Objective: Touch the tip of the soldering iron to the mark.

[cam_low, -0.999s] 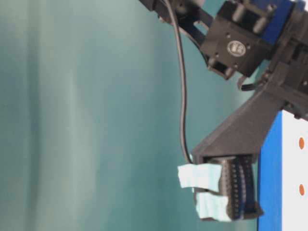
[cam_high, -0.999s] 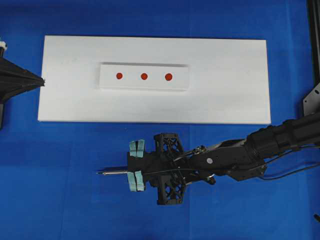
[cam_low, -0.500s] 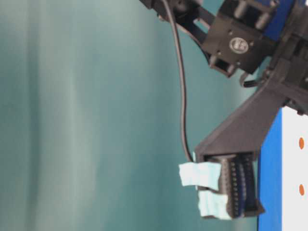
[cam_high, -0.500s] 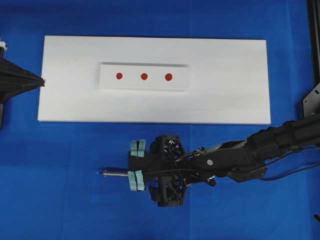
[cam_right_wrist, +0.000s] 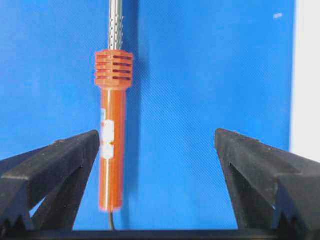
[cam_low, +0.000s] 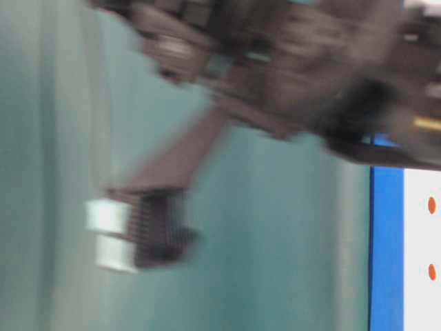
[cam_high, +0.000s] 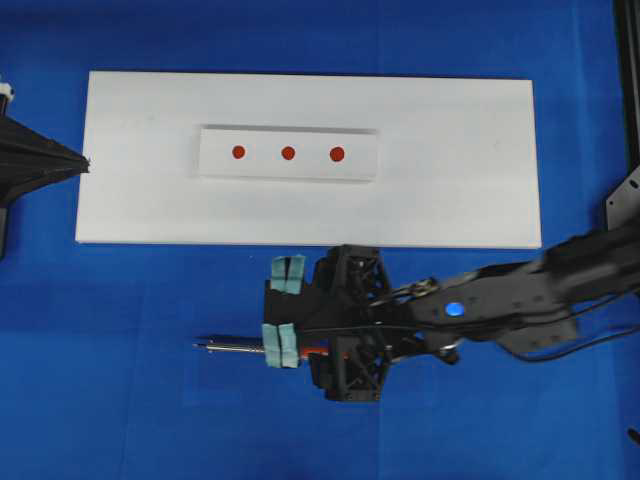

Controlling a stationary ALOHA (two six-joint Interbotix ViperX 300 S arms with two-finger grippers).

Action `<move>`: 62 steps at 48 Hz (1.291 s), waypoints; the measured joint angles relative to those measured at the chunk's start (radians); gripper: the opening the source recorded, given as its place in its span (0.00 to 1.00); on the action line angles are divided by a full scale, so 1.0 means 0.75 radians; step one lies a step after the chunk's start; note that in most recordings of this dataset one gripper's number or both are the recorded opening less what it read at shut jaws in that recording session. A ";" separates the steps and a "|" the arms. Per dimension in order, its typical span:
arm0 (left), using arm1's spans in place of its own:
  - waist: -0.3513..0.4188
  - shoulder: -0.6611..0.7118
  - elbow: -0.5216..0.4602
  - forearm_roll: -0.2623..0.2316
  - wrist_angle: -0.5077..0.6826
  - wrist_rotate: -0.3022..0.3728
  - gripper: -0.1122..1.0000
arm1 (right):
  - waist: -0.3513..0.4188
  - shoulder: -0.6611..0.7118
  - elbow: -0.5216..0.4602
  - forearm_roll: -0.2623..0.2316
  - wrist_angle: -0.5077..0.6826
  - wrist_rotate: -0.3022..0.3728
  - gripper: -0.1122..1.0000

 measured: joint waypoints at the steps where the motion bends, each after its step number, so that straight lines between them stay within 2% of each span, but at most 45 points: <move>1: 0.000 0.000 0.000 -0.002 -0.002 0.000 0.10 | 0.002 -0.016 0.000 -0.004 0.014 0.000 0.91; 11: 0.002 0.000 0.000 -0.002 0.000 0.000 0.10 | 0.014 -0.121 -0.012 -0.029 0.147 -0.002 0.91; 19: 0.000 0.000 0.000 -0.002 0.000 0.000 0.10 | 0.012 -0.131 -0.012 -0.041 0.164 -0.010 0.91; 25: 0.000 0.002 0.000 -0.002 0.002 0.000 0.10 | -0.010 -0.131 -0.012 -0.055 0.166 -0.057 0.91; 40: 0.002 0.000 0.000 -0.002 0.002 0.000 0.10 | -0.247 -0.139 -0.012 -0.059 0.166 -0.243 0.91; 49: 0.002 0.000 0.000 0.000 0.002 0.000 0.10 | -0.382 -0.147 -0.012 -0.059 0.133 -0.317 0.91; 55: 0.000 0.000 0.000 -0.002 0.002 0.000 0.10 | -0.438 -0.147 -0.012 -0.059 0.102 -0.337 0.91; 62: 0.002 0.000 0.000 -0.002 0.008 0.000 0.10 | -0.448 -0.157 -0.012 -0.059 0.092 -0.348 0.91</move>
